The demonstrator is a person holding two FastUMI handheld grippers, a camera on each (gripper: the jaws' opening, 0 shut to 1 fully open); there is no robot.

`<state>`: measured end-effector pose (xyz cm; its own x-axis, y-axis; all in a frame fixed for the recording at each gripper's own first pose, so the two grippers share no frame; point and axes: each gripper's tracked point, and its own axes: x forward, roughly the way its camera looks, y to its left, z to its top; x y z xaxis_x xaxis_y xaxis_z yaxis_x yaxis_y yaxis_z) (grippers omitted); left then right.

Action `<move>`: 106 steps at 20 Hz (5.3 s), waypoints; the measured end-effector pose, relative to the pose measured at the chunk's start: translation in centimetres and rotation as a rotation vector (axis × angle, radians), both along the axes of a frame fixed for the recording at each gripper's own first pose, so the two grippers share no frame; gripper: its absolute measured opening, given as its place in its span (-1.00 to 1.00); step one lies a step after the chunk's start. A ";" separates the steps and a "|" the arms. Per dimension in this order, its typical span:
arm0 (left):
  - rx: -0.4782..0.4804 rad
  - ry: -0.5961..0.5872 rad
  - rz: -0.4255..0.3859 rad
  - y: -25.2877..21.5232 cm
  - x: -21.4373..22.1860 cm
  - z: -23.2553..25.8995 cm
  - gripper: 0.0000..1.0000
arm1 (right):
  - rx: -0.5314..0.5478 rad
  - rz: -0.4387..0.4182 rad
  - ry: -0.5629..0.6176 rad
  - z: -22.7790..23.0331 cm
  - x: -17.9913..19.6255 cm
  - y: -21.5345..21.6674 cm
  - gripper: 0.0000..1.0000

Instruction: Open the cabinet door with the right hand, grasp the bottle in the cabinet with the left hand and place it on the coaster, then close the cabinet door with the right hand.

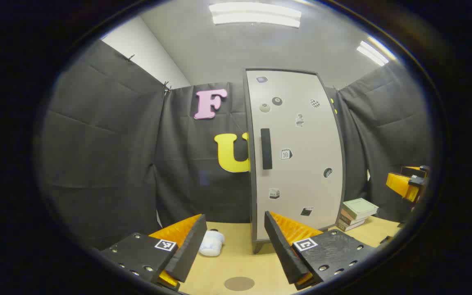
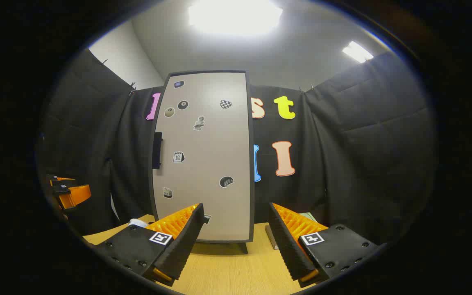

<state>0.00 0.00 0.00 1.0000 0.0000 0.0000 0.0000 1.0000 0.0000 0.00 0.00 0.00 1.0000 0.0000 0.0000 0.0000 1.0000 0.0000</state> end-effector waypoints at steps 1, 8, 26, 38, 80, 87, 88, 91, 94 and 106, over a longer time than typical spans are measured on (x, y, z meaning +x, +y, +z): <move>0.002 -0.002 -0.003 -0.2 -0.1 0.1 0.72 | -0.002 0.001 -0.003 0.0 0.1 -0.1 0.95; 0.010 -0.017 -0.006 -1.1 0.1 0.4 0.72 | 0.006 0.006 -0.001 -0.1 0.6 -0.5 0.96; -0.002 -0.008 0.026 -2.9 0.4 0.4 0.72 | 0.014 0.038 0.019 -0.6 1.7 -2.2 0.94; 0.009 0.004 0.136 -1.2 -1.0 -0.1 0.72 | 0.058 0.191 -0.004 1.9 5.7 1.7 0.94; 0.011 0.122 0.386 29.0 0.0 -9.0 0.75 | 0.025 0.324 0.156 6.6 27.2 30.2 0.43; -0.008 0.127 0.366 28.7 0.5 -9.2 0.76 | 0.017 0.275 0.215 6.1 28.0 28.9 -0.36; -0.005 0.123 0.360 28.5 0.7 -9.0 0.73 | 0.008 0.286 0.225 6.2 27.8 28.9 -0.63; 0.002 0.106 0.337 27.6 1.7 -8.6 0.73 | 0.032 0.308 0.225 6.1 27.5 28.8 -0.85; 0.011 0.101 0.309 26.6 2.9 -8.2 0.72 | 0.039 0.355 0.236 6.2 26.6 28.6 -0.85; 0.012 0.067 0.117 18.4 7.4 -6.6 0.73 | 0.060 0.482 0.237 8.1 20.0 27.1 -0.79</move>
